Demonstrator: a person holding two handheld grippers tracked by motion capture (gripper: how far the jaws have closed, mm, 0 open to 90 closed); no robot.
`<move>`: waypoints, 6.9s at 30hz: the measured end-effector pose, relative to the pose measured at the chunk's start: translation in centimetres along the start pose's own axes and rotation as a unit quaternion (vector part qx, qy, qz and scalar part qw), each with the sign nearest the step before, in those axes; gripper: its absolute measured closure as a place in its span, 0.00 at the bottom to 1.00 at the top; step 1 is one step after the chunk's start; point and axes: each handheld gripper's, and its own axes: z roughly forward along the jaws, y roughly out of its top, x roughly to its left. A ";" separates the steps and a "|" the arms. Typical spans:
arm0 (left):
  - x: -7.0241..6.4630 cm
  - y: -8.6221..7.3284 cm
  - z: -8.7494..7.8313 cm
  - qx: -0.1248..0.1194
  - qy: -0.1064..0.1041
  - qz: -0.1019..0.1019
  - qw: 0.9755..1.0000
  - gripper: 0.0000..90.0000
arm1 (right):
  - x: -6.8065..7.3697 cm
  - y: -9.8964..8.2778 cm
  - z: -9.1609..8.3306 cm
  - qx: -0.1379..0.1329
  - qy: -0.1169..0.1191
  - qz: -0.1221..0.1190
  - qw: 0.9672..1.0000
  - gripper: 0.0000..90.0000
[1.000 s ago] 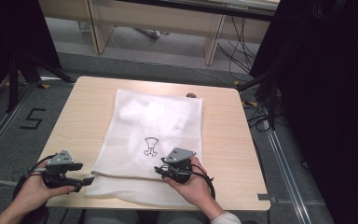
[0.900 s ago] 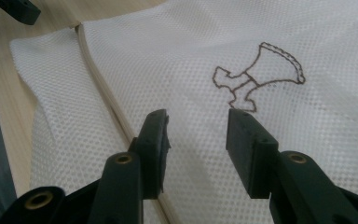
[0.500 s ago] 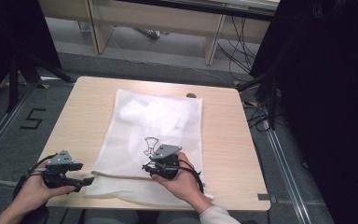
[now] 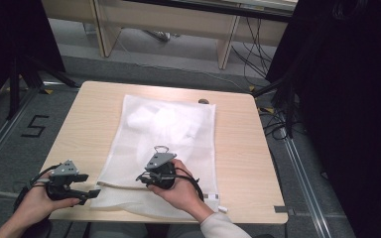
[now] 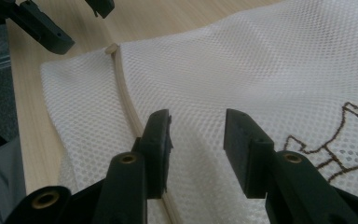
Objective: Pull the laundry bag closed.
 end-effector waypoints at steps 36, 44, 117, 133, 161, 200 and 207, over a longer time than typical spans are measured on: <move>-0.1 -0.3 0.0 0.010 -0.003 -0.012 1.000 0.25 | 2.4 2.8 3.6 0.011 0.039 -0.019 0.999 0.72; -0.1 -0.3 -0.1 0.013 -0.004 -0.002 1.000 0.25 | 3.1 3.9 5.5 0.018 0.052 -0.030 0.998 0.75; -0.1 0.0 0.7 0.006 -0.046 -0.064 0.997 0.56 | 4.8 7.2 8.1 0.038 0.088 -0.035 0.995 0.91; 0.0 0.5 0.9 0.017 -0.036 -0.074 0.996 0.91 | 4.6 7.1 7.6 0.046 0.087 -0.041 0.994 0.91; -0.4 1.0 0.3 -0.007 -0.031 -0.147 0.989 0.96 | 3.9 5.2 7.0 0.074 0.093 -0.039 0.992 0.92; -0.4 1.1 0.3 0.036 -0.009 -0.106 0.994 0.96 | 2.7 2.7 5.5 0.082 0.093 -0.039 0.992 0.92; -0.2 1.1 0.3 0.040 -0.007 -0.102 0.994 0.96 | 2.5 2.5 5.2 0.088 0.095 -0.035 0.991 0.92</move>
